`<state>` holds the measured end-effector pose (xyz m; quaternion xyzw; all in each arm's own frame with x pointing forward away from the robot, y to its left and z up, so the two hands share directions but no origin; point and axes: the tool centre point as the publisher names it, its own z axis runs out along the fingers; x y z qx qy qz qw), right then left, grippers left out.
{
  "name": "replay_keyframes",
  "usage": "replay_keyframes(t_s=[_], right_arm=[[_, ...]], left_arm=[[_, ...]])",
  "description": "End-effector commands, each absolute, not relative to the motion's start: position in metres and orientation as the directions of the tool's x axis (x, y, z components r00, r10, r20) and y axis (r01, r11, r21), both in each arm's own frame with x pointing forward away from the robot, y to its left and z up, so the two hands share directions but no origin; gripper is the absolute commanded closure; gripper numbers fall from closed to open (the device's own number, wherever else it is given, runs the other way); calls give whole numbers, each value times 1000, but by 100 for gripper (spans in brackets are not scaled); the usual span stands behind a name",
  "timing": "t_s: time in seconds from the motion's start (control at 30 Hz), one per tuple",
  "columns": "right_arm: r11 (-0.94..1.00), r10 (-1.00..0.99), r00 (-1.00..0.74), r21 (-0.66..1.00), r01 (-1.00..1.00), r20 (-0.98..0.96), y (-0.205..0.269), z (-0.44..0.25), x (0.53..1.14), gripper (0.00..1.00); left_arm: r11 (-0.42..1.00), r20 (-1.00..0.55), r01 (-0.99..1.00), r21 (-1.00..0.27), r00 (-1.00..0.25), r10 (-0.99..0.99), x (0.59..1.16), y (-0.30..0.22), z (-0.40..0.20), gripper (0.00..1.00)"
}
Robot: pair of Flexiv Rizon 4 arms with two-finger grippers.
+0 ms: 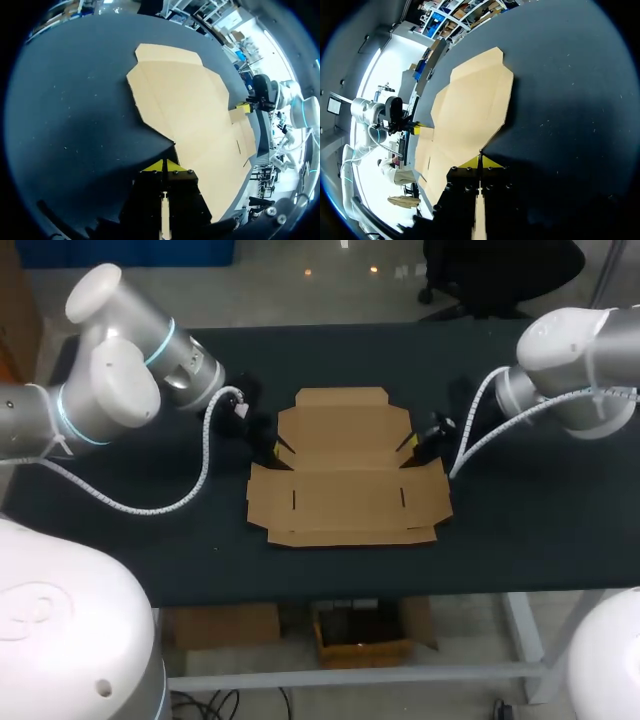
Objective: Assemble the packaging by folding the flat box into shape, placing the metal phone stand inside, and closing the box properly
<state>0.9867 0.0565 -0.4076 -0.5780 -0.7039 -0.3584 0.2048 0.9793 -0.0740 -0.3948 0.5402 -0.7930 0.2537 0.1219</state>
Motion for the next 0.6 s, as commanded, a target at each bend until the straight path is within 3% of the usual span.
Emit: replay_keyframes(t_s=[0.03,0.6], right_arm=[[67,712,-225,255,965,665,60,-402,981,100],[37,781,-146,189,981,607,65,-403,976,100]], left_arm=[[290,447,-920,-264,-383,-809,978,-78,-392,100],[295,368,-923,-248,-372,-852,971,-86,-385,100]])
